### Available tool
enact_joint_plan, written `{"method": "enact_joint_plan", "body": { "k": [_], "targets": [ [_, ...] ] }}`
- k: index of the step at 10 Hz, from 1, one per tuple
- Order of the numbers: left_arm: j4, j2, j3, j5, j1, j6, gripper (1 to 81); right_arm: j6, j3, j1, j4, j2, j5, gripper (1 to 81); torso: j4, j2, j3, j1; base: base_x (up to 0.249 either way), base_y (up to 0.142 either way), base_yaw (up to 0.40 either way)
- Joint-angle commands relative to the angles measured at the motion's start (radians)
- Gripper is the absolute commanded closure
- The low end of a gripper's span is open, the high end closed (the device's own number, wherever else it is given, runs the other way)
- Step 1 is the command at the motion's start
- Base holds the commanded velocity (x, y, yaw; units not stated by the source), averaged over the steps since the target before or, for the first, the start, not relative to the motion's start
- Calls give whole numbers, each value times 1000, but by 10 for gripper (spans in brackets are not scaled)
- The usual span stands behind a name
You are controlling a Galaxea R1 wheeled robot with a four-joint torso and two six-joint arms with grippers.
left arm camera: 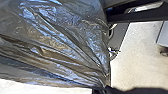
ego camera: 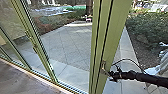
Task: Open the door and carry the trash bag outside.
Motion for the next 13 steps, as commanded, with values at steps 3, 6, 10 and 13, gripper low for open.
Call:
{"method": "enact_joint_plan", "body": {
  "k": [3,6,10,13],
  "targets": [
    [-9,-2,10,77,-3,1,811,109,-59,72,-3,-44,-167,10,0,-1,0,-2,98,0,0],
    [-9,-2,10,77,-3,1,811,109,-21,79,-4,-83,-139,10,0,-1,0,-3,98,0,0],
    [-7,1,11,77,-3,1,811,111,56,94,-4,-158,-87,10,-1,-1,0,-4,98,0,0],
    [-7,2,10,77,-3,1,811,108,62,97,-4,-171,-83,10,-1,-1,-1,-3,95,0,0]
  ]
}}
